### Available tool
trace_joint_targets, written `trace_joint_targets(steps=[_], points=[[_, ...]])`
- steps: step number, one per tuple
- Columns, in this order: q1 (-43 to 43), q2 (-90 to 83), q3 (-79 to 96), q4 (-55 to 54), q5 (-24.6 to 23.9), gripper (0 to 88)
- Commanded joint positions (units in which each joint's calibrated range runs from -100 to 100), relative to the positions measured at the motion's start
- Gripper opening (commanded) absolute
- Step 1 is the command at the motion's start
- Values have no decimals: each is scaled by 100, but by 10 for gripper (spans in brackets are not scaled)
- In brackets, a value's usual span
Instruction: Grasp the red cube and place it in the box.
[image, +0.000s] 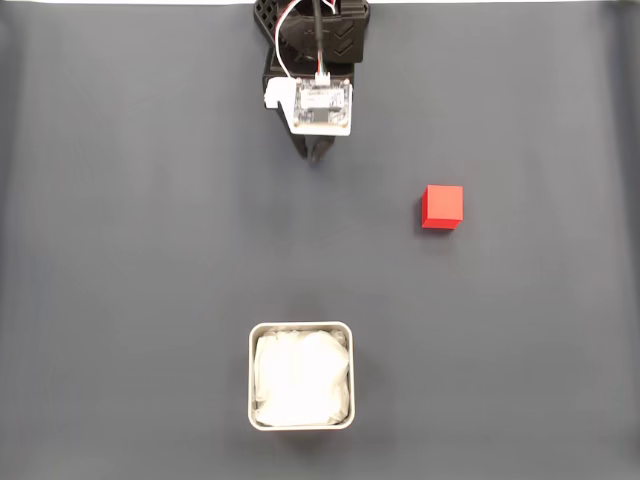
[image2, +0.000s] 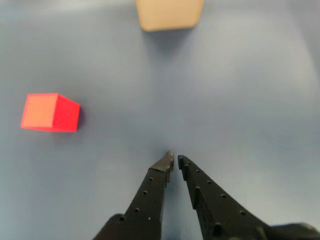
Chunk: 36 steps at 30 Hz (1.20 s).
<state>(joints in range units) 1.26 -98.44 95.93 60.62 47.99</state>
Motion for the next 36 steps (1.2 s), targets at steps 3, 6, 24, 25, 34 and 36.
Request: trace_joint_targets(steps=[3,6,24,25,34,36], points=[[-98,1057,-1975,-841,-127,0],[-140,1620,-3298,-833,-210,0],[-62,4020,-6892,1061,249,0],[-55,4064,-6892,1085,264,0],[-55,4315,-6892,1258,400,0],[-62,4341,-6865,1274,405,0]])
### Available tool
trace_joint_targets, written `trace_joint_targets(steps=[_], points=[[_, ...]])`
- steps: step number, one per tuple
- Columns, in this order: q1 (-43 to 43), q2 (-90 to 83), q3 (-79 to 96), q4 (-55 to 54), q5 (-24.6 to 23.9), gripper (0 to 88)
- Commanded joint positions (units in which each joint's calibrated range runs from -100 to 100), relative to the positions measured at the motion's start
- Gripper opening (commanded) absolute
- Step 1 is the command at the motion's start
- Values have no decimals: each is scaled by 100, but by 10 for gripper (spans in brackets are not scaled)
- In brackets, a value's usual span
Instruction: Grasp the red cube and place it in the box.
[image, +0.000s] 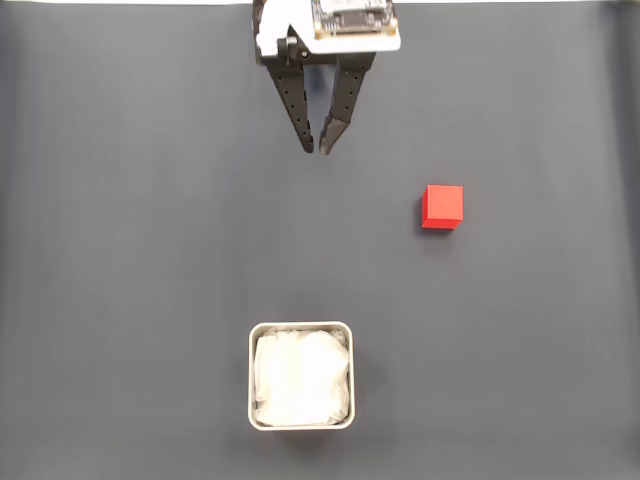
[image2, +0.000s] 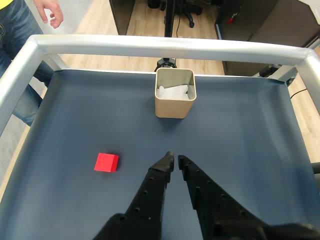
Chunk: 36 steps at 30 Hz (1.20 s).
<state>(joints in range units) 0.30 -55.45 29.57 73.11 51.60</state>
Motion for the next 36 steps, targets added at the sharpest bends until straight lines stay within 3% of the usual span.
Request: trace_joint_targets(steps=[1,36], points=[[27,51,-219,25,54,1],[-1166,-53,228,-114,117,19]])
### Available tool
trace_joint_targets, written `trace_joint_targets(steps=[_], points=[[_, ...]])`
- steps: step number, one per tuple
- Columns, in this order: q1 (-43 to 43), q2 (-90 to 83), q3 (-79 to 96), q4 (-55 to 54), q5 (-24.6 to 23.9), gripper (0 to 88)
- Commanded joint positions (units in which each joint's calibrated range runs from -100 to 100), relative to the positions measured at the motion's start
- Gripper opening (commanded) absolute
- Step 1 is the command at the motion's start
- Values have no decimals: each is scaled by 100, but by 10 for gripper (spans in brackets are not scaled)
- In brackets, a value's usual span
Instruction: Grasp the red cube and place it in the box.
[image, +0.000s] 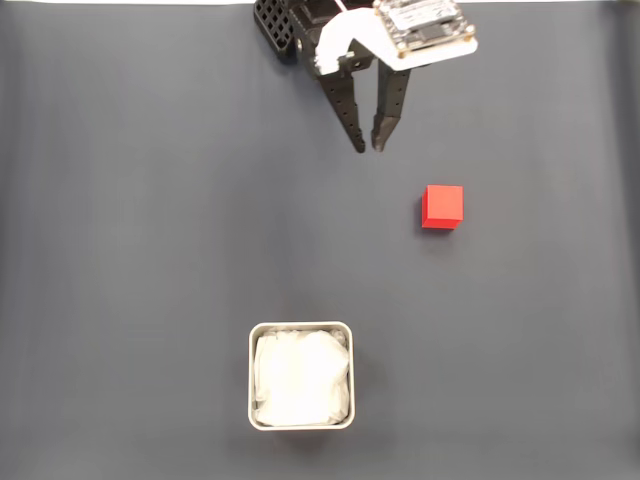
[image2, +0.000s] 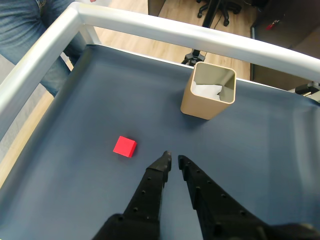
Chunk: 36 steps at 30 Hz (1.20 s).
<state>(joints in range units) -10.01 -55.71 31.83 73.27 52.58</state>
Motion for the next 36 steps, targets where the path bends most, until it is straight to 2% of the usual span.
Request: trace_joint_targets(steps=[1,7,18,36], points=[[-177,-18,29,-179,20,19],[-476,8,184,-311,54,47],[-824,216,421,-597,49,196],[-1058,666,923,-1106,-34,298]])
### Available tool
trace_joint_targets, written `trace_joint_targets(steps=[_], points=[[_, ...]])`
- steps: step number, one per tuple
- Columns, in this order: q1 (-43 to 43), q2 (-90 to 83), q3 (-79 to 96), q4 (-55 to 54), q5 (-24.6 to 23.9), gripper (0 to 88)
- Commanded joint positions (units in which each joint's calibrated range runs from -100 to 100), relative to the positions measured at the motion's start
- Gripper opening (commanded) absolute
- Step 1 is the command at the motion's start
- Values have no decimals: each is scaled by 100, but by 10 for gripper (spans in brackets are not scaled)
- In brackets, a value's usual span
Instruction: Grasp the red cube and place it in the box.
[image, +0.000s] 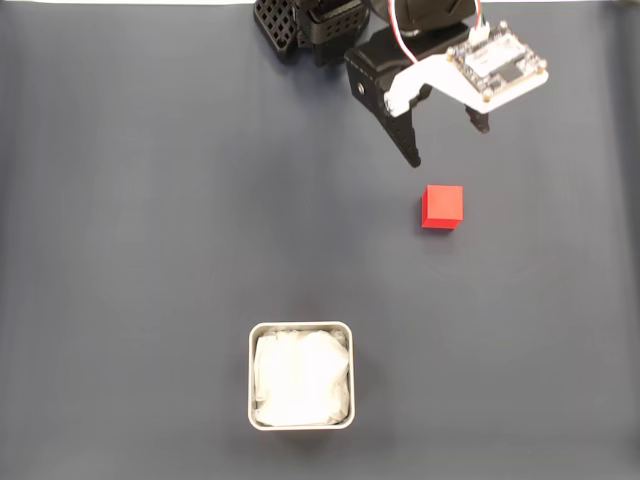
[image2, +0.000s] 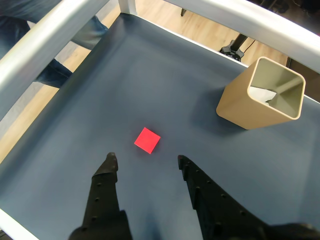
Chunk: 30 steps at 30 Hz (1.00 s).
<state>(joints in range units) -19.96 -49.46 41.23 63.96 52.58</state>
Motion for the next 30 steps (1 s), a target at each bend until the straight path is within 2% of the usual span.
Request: trace_joint_targets(steps=[1,30], points=[[-71,67,19,-208,-44,301],[-199,830,768,-1306,-220,345]])
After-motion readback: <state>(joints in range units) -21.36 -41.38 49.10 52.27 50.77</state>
